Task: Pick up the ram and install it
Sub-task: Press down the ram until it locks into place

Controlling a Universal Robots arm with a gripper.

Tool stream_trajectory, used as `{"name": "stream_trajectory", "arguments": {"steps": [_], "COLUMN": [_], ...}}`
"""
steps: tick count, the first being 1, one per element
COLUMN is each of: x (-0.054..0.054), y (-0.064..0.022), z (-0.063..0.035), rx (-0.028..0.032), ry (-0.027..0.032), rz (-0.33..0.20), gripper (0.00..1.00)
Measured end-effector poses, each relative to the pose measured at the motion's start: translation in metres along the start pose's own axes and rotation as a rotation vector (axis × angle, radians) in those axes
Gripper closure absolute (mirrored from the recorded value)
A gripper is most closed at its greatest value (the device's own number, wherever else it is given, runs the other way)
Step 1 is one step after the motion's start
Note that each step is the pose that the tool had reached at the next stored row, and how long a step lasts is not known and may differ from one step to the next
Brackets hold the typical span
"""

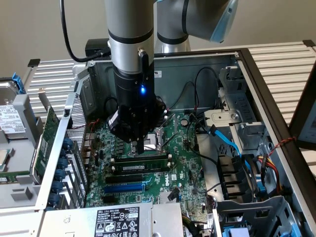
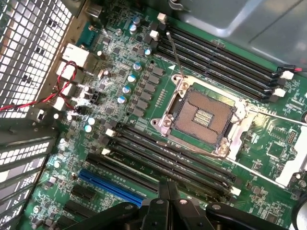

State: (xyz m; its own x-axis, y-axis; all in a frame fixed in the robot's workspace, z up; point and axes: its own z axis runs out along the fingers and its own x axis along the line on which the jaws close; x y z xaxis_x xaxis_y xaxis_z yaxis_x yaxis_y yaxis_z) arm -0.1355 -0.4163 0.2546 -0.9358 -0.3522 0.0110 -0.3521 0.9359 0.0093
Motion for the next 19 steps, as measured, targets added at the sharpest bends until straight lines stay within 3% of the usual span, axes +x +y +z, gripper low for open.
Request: {"name": "stream_trajectory", "arguments": {"steps": [11, 19], "x": [0.0, 0.0], "y": [-0.0001, 0.0], "z": [0.0005, 0.0009], "rx": [-0.0011, 0.006], "ry": [-0.0015, -0.0032], "rz": [0.163, 0.259], "gripper": [0.89, 0.89]}}
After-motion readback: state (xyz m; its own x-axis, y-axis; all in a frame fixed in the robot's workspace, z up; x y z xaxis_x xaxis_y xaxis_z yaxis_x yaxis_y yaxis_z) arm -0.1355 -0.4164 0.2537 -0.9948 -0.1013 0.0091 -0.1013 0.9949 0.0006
